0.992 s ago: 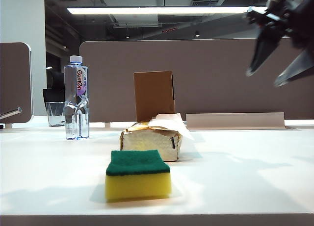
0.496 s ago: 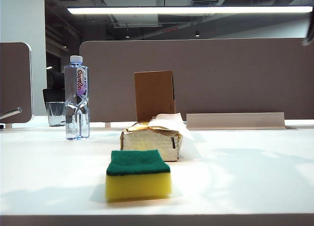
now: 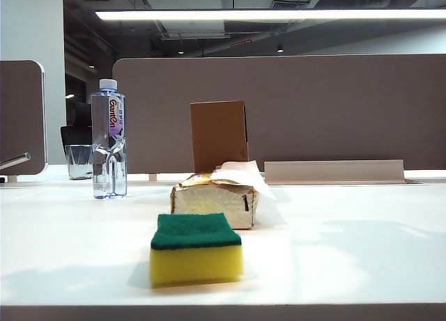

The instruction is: Move the sponge from right to left to wipe the table, avoiding obstacles on the table, and finally reaching the bottle of mineral water.

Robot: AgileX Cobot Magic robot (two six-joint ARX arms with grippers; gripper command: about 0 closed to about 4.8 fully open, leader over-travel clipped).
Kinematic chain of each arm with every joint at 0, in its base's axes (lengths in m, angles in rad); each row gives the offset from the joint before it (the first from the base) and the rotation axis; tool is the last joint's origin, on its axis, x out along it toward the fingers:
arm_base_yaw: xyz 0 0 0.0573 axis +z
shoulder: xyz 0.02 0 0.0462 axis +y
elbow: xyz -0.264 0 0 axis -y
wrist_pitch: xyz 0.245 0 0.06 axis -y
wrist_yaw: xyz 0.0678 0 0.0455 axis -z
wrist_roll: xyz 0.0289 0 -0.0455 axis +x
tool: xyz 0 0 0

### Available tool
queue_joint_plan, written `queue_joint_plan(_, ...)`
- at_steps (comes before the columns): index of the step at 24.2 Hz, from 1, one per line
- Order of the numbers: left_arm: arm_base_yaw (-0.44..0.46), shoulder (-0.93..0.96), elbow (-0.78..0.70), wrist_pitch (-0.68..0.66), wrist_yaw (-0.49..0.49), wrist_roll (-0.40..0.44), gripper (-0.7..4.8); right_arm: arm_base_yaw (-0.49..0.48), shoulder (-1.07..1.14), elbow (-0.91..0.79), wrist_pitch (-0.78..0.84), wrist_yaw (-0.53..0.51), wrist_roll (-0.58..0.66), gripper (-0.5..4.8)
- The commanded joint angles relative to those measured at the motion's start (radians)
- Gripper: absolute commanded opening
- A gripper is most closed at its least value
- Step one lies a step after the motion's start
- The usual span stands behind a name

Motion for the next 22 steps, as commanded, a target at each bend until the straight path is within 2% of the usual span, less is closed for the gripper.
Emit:
queue_joint_plan(1,0.0,-0.002,0.005,0.002,0.003,0.003,4.02,-0.001,-0.042,0.005,-0.116,-0.051,0.008,2.7)
queue_joint_plan(6,-0.001,-0.002,0.006,-0.014,0.006,0.003,4.02,0.001,-0.122,0.005,-0.267,-0.074,0.008,2.7)
queue_joint_plan(10,-0.001,-0.002,0.006,-0.027,0.007,0.003,4.02,0.021,-0.17,0.006,-0.285,-0.079,0.05,2.69)
queue_joint_plan(14,-0.001,-0.002,0.006,-0.029,0.007,0.003,4.02,0.031,-0.232,0.011,-0.317,-0.163,0.106,2.61)
queue_joint_plan(19,-0.001,-0.002,0.006,-0.029,0.007,0.003,4.02,0.059,-0.275,0.011,-0.352,-0.174,0.134,2.61)
queue_joint_plan(22,-0.001,-0.002,0.005,-0.056,0.006,0.003,4.02,0.066,-0.297,0.011,-0.396,-0.226,0.148,2.61)
